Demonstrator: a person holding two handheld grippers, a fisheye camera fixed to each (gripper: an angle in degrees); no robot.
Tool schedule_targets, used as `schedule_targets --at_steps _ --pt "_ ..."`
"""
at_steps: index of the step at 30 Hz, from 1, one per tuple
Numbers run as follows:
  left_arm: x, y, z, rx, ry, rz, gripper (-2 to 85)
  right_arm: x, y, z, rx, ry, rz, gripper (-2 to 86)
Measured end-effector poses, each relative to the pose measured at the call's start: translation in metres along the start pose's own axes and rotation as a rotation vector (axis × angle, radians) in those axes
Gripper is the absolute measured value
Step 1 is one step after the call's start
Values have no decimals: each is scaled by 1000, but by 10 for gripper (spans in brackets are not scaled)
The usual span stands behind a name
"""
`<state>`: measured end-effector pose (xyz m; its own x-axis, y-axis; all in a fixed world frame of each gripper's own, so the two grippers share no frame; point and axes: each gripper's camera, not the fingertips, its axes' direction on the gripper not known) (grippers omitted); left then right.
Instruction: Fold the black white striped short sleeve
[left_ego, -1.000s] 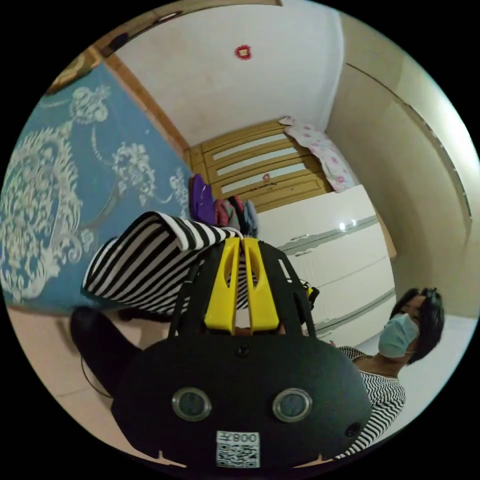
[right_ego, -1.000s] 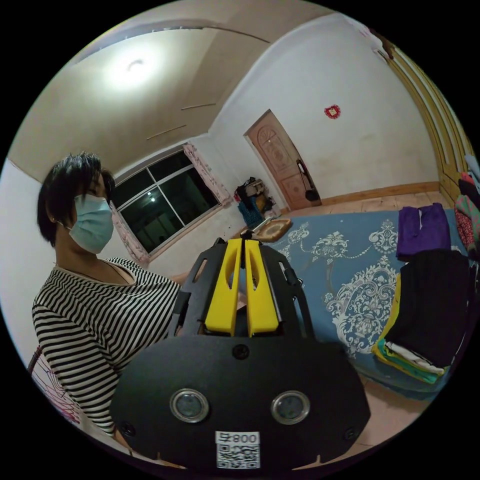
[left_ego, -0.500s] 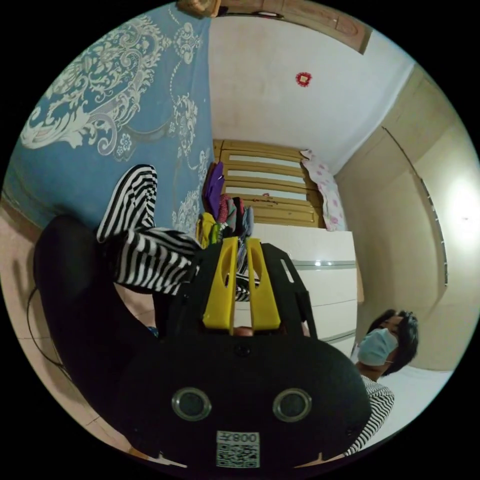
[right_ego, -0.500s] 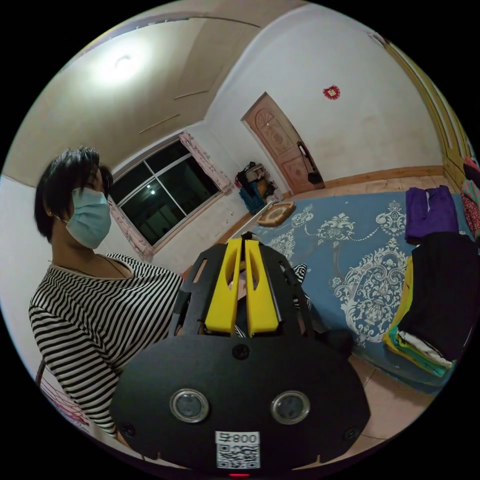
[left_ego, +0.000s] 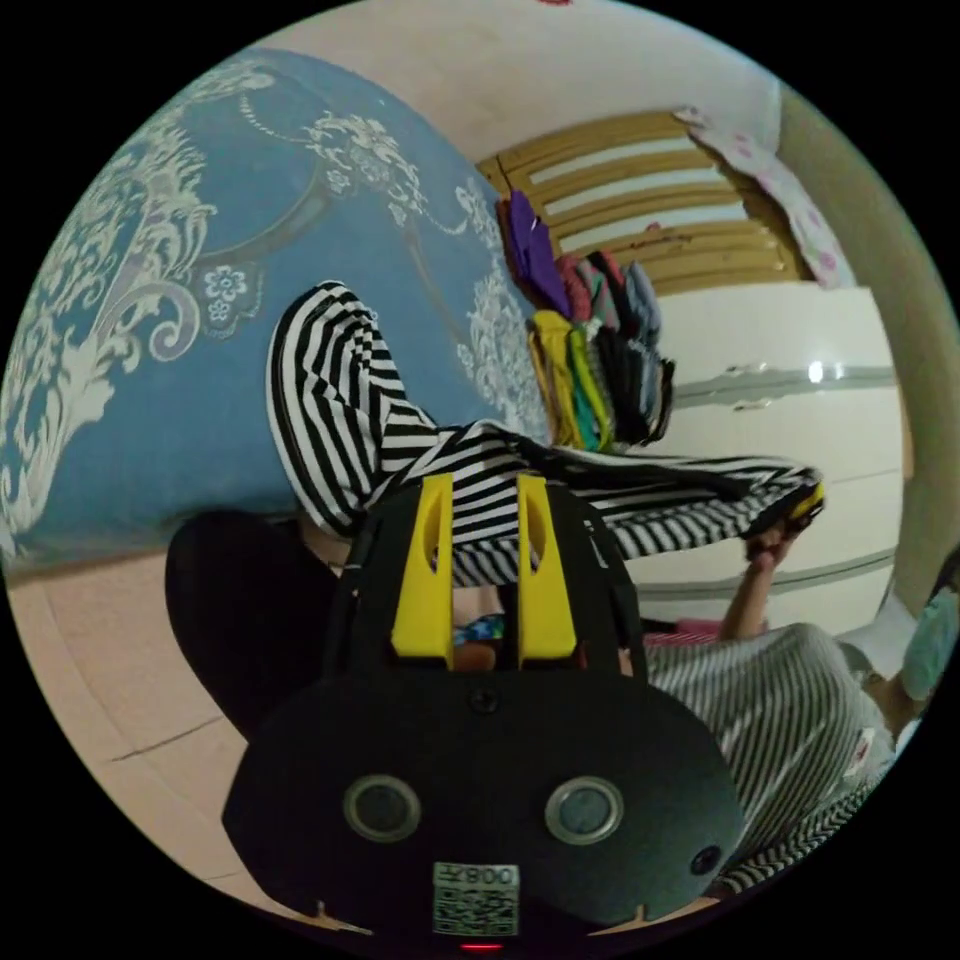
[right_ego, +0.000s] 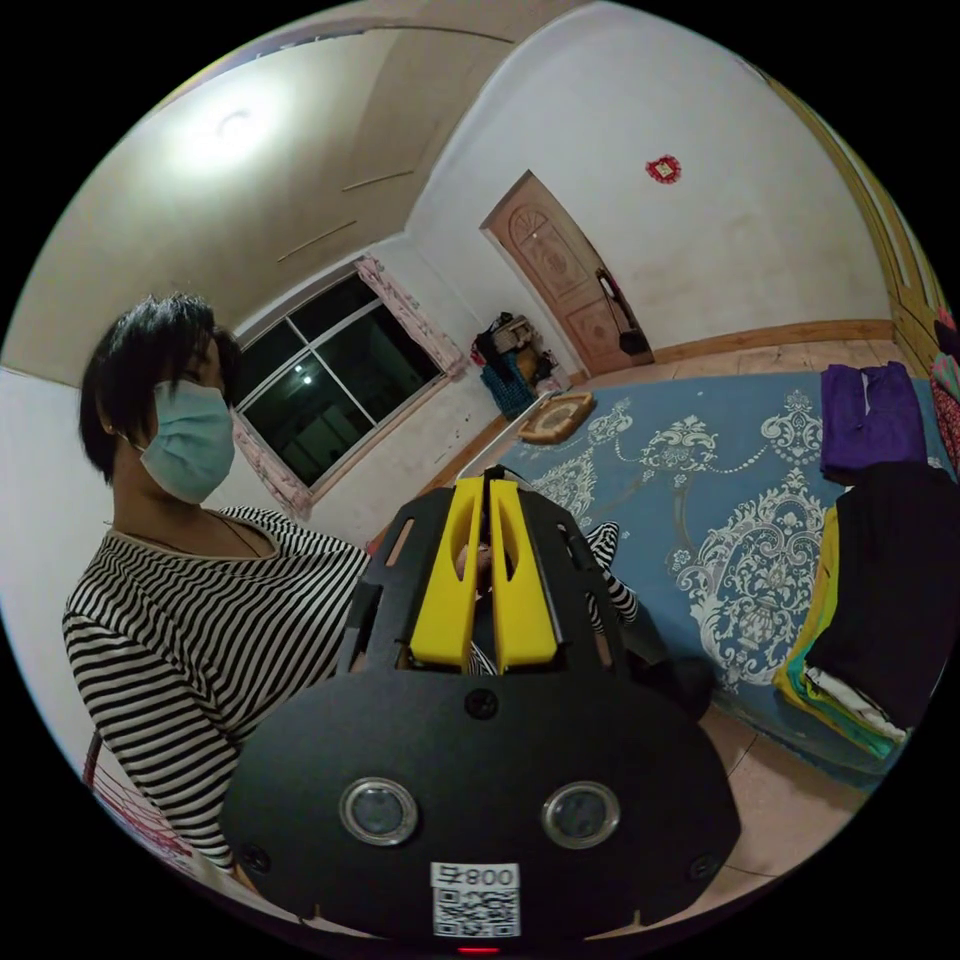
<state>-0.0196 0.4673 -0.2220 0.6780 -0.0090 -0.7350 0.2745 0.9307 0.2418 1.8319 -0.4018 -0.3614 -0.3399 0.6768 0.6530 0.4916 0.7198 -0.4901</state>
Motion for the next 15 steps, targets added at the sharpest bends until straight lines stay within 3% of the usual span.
schedule_targets --at_steps 7,11,15 --pt "43 -6 26 -157 -293 95 36 1 -30 -2 -10 15 11 6" --pt "60 3 15 -143 -290 93 14 5 -50 -4 1 14 19 5" --pt "87 24 -29 -18 -229 117 5 10 -70 -10 19 27 18 5"
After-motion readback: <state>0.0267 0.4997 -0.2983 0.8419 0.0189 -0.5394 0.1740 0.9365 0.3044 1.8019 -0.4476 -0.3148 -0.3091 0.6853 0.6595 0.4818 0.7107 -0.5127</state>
